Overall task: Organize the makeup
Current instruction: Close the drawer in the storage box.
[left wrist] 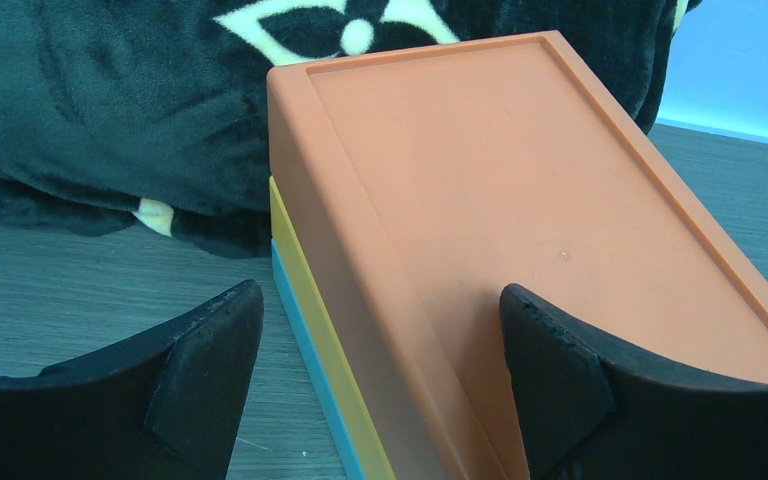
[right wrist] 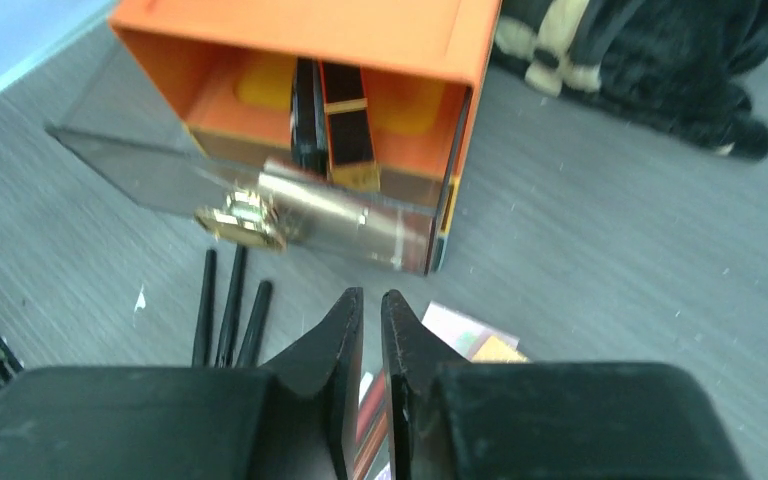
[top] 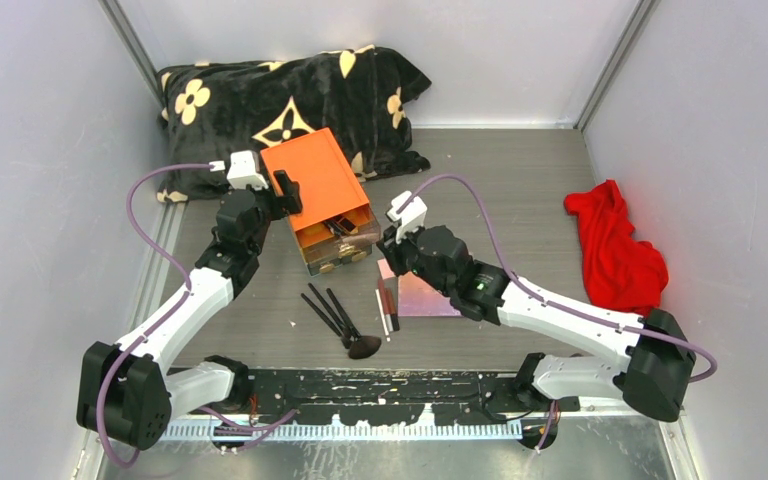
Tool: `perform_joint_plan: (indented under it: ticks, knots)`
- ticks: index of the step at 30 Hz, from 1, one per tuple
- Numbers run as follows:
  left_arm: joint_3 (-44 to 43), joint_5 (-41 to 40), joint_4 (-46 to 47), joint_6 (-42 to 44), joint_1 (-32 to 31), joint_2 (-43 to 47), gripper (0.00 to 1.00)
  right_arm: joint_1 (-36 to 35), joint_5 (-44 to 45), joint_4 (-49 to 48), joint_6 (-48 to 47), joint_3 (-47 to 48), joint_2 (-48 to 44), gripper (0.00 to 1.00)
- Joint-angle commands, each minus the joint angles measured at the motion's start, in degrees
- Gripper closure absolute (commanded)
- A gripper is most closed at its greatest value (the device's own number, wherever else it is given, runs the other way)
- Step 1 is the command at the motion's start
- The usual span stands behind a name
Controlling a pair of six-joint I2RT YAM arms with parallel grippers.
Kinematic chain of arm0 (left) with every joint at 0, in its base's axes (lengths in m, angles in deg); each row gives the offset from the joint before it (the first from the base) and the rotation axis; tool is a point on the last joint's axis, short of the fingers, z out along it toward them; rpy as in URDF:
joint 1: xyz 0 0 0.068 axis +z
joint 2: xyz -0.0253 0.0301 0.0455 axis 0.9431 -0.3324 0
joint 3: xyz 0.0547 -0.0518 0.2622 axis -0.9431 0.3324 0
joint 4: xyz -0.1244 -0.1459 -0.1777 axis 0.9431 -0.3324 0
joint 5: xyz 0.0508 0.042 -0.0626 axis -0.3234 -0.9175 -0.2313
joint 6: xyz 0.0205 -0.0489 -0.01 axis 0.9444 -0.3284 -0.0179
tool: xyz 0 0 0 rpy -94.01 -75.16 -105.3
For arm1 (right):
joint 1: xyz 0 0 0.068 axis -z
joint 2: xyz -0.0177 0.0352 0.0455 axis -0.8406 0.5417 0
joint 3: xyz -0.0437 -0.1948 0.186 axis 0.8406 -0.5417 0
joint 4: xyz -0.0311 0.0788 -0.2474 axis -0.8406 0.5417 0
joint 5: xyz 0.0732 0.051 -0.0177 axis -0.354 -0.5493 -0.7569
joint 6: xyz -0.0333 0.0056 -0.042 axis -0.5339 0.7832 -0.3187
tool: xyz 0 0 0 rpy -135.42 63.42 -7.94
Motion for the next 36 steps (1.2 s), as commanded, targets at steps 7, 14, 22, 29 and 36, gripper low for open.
perform_joint_plan:
  ticks: [7,14,22,29,36]
  knots:
    - [3.6,-1.2,-18.0,5.4,0.4,-3.6,0.14,0.1,-3.4,-4.8,2.9,-0.4,1.4,0.83]
    - [3.7,-1.1,-18.0,5.4,0.5,-3.4,0.14,0.0,-3.1,-8.3,2.5,1.6,6.4,0.83]
    - [3.7,-0.9,-18.0,5.5,0.4,-3.4,0.14,0.0,-2.6,-10.8,0.4,5.3,11.2,0.83]
    - [3.7,-0.7,-18.1,5.6,0.4,-3.3,0.19,0.1,0.1,-11.4,-2.5,8.9,14.0,0.82]
    - [3.7,-0.7,-18.3,5.6,0.4,-3.3,0.20,0.6,0.6,-12.0,-3.9,12.0,18.6,0.82]
